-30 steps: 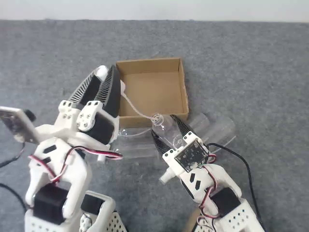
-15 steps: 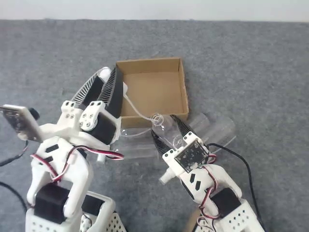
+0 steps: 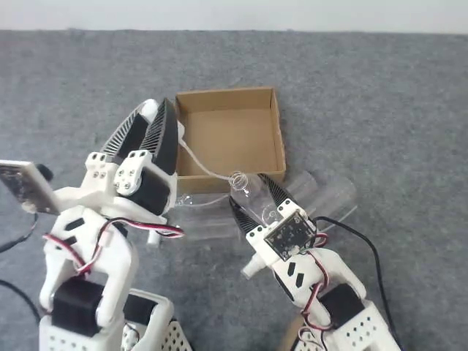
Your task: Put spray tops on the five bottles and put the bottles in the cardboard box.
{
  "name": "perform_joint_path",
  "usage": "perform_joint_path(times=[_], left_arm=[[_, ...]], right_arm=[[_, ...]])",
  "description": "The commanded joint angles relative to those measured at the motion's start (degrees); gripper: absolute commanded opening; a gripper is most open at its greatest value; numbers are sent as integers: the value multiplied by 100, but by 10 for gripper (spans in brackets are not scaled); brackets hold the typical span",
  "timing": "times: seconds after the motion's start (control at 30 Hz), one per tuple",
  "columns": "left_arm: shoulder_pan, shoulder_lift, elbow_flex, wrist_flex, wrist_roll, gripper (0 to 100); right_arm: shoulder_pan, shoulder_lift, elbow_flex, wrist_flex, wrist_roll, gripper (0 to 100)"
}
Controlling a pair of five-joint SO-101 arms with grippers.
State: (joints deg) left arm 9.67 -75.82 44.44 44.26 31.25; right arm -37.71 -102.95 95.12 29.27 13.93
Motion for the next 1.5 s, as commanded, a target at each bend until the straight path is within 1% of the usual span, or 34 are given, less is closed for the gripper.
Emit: perform_joint_path(times=[0.0,0.17,0.27,0.5,0.9,1.07,1.3,1.47], left_arm=[[308,-9,171,-387,-79,12],[475,-9,382,-563,-79,12],[484,0,462,-580,-79,12],[492,-9,936,-976,-70,12],[492,-44,1253,-958,-70,12],[492,-44,1262,-941,-70,12],[492,-44,1262,-932,-70,12],[492,-44,1253,-809,-79,13]], right_arm=[[-92,-92,123,-119,114,34],[-295,-92,123,-119,114,34],[-295,-92,123,-119,114,34],[-295,-101,123,-119,114,34],[-303,-101,114,-180,114,34],[-303,-101,123,-514,70,33],[-945,-92,123,-585,79,33],[-1007,-84,53,-690,105,33]])
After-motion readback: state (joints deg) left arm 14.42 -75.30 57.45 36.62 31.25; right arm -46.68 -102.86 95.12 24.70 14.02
